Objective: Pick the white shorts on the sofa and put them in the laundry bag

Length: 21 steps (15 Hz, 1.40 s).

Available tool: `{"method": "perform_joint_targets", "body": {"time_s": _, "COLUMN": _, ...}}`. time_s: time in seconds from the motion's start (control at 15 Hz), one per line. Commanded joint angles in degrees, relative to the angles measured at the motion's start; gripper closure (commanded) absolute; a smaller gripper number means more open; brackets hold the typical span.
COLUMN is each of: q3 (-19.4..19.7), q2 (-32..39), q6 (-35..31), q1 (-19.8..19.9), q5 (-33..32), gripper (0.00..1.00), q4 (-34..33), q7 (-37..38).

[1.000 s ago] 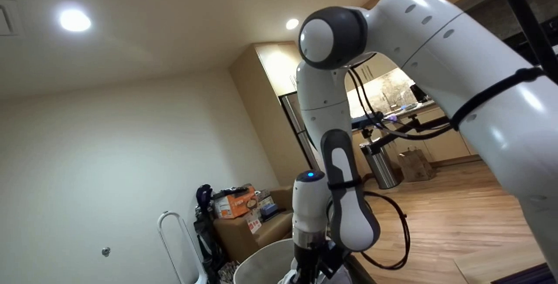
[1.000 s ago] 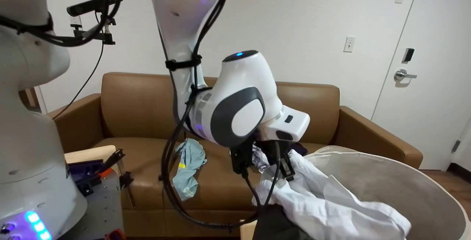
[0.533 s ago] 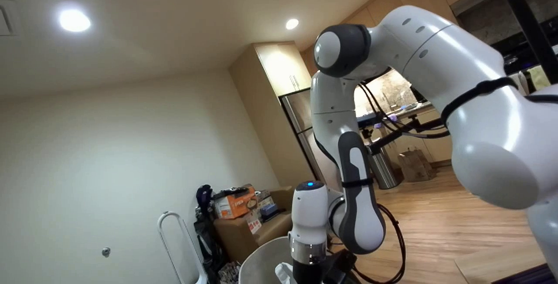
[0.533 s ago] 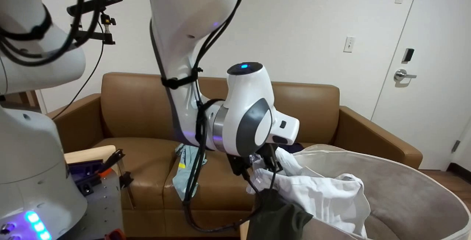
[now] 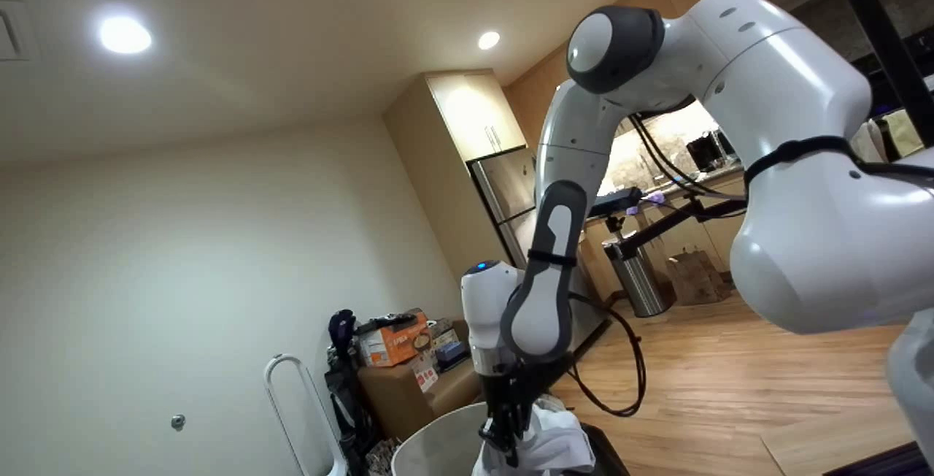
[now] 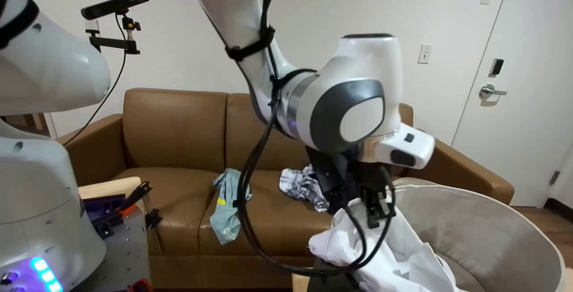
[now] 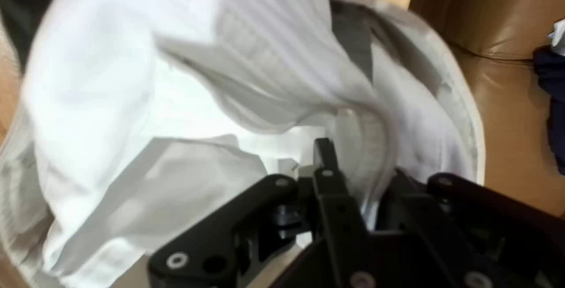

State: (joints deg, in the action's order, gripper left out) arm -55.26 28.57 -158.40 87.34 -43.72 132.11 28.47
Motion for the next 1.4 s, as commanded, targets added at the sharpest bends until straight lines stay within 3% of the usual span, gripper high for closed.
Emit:
{"method": "perform_joint_targets", "body": {"time_s": 0.0, "q3": -7.2, "q2": 1.5, "q6": 12.4, "q1": 5.8, "q5": 7.7, "gripper": 0.54, "q4": -7.9, "q7": -10.8}}
{"method": "perform_joint_targets", "body": {"time_s": 0.13, "q3": -9.4, "q2": 2.4, "q6": 17.3, "q1": 6.8, "q5": 10.1, "gripper": 0.42, "q4": -11.3, "q7": -15.3}}
{"method": "perform_joint_targets", "body": {"time_s": 0.2, "q3": -4.7, "q2": -2.0, "q6": 16.3, "q1": 2.1, "q5": 18.9, "gripper": 0.34, "q4": -11.7, "q7": -21.9}}
{"method": "perform_joint_targets", "body": {"time_s": 0.53, "q3": -5.6, "q2": -6.2, "q6": 25.5, "q1": -0.7, "q5": 41.7, "gripper": 0.03, "q4": -15.5, "q7": -39.7}}
{"method": "perform_joint_targets", "body": {"time_s": 0.87, "q3": 0.6, "q2": -19.4, "q6": 38.1, "q1": -9.1, "q5": 58.1, "gripper": 0.00, "q4": -16.6, "q7": -46.8}}
{"method": "perform_joint_targets", "body": {"time_s": 1.0, "q3": 6.8, "q2": -24.2, "q6": 41.1, "q1": -16.0, "q5": 60.7, "gripper": 0.00, "q4": -15.0, "q7": -46.4}}
{"method": "perform_joint_targets", "body": {"time_s": 1.2, "q3": 18.9, "q2": -27.7, "q6": 49.2, "q1": -30.4, "q5": 58.9, "gripper": 0.00, "q4": -12.6, "q7": -45.7}}
{"method": "perform_joint_targets", "body": {"time_s": 1.33, "q3": 26.9, "q2": -28.4, "q6": 50.9, "q1": -40.2, "q5": 58.8, "gripper": 0.00, "q4": -10.5, "q7": -46.9}}
